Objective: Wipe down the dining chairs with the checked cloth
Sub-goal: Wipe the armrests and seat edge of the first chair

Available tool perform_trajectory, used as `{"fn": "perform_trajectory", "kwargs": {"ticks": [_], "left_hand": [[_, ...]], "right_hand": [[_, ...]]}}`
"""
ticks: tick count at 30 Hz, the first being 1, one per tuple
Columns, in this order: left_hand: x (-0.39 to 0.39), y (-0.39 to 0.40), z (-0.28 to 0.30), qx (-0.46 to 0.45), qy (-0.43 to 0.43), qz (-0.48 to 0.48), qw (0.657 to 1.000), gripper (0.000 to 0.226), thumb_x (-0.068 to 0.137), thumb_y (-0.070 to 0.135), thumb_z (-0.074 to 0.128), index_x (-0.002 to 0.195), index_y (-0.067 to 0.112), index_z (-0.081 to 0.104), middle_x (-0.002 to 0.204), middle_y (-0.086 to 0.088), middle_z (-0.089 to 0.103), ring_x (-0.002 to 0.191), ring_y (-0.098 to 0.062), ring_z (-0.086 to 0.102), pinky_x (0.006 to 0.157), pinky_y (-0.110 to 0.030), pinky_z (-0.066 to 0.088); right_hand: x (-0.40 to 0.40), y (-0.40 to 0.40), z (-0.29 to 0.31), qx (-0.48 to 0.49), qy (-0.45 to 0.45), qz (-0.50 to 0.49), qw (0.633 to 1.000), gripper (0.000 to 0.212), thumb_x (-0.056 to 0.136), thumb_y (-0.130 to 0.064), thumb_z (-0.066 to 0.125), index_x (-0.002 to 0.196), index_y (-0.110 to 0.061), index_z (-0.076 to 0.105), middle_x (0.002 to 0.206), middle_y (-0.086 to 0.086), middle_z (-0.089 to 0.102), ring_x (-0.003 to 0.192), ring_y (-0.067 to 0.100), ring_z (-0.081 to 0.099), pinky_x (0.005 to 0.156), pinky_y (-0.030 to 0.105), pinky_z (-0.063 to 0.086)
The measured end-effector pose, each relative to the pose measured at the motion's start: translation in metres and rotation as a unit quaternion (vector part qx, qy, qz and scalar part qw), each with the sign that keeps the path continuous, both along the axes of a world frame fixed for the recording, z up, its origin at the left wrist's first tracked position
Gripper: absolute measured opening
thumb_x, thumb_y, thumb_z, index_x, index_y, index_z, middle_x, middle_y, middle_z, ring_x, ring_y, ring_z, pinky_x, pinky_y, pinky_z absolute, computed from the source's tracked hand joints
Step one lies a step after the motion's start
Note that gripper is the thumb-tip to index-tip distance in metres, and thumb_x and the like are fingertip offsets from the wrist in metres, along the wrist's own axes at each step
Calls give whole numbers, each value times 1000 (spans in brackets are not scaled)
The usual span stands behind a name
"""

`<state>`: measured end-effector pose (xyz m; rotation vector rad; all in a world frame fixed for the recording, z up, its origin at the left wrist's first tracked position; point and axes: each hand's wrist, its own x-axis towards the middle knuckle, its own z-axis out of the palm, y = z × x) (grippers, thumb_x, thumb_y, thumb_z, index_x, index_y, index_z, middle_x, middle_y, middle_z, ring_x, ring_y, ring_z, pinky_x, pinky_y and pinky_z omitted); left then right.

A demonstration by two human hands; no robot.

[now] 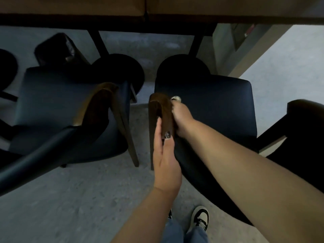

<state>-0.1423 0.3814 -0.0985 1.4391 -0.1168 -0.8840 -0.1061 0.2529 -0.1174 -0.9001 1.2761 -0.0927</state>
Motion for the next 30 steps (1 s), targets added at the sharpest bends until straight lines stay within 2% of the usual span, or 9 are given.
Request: {"fn": "perform_trajectory", "kwargs": {"ticks": [3, 6, 10, 13, 15, 20, 24, 28, 30], "left_hand": [[3, 2, -12, -34, -4, -12, 999, 55, 93, 35, 42, 147, 41, 32, 151, 13, 39, 138, -4, 36, 117, -42, 29], [2, 0, -19, -43, -8, -11, 999, 61, 90, 42, 43, 149, 39, 29, 154, 12, 34, 142, -7, 30, 118, -45, 24], [0, 0, -24, -45, -35, -1, 998, 64, 88, 43, 40, 150, 32, 27, 156, 12, 30, 143, -3, 26, 120, -42, 20], [-1, -2, -25, -51, -63, -1, 997, 65, 88, 41, 38, 151, 26, 27, 156, 10, 30, 143, -3, 25, 121, -39, 20], [-1, -2, -26, -57, -72, 3, 996, 65, 88, 40, 38, 151, 23, 27, 156, 8, 30, 144, -5, 26, 120, -37, 21], [-3, -4, -27, -51, -88, 25, 994, 66, 87, 42, 38, 149, 19, 28, 156, 4, 28, 142, -4, 27, 118, -27, 24], [-4, -4, -22, -34, -94, 54, 994, 75, 84, 46, 40, 151, 16, 22, 156, 8, 18, 139, 9, 20, 106, -3, 21], [-6, -5, -25, -42, -66, 66, 995, 81, 81, 50, 43, 152, 26, 13, 158, 15, 12, 141, 10, 16, 112, -9, 19], [-5, -6, -24, -50, -42, 78, 995, 84, 79, 50, 45, 151, 29, 10, 158, 15, 11, 140, 11, 17, 114, -12, 19]], "right_hand": [[-11, 15, 13, -167, -18, 87, 982, 23, 98, -27, 44, 95, -11, 60, 84, 7, 60, 75, 21, 58, 63, 26, 45], [0, 7, 17, -312, 19, 231, 921, 28, 97, -31, 42, 109, -14, 61, 105, 5, 63, 97, 19, 58, 85, 33, 44], [40, -32, 9, -248, 90, 282, 923, 22, 97, -28, 46, 84, -13, 58, 71, 4, 54, 66, 18, 52, 68, 31, 39], [59, -52, -4, -206, 135, 304, 920, 21, 96, -27, 48, 90, -10, 58, 75, 8, 56, 72, 23, 55, 64, 33, 43], [60, -53, -8, -286, 145, 378, 869, 23, 95, -27, 49, 82, -12, 60, 80, 8, 58, 81, 27, 59, 68, 34, 44], [45, -31, 13, -460, 66, 586, 664, 34, 91, -34, 42, 91, -10, 67, 100, 8, 63, 96, 27, 58, 86, 43, 46], [77, -37, 15, -403, 160, 626, 648, 32, 94, -24, 44, 69, -7, 53, 68, 6, 50, 81, 29, 57, 63, 34, 39], [94, -42, 3, -396, 206, 573, 687, 29, 93, -19, 42, 67, -6, 46, 68, 3, 42, 72, 27, 50, 49, 31, 30], [82, -34, 8, -432, 193, 572, 670, 31, 91, -24, 43, 62, -13, 42, 70, 5, 45, 64, 23, 47, 48, 30, 28]]}}
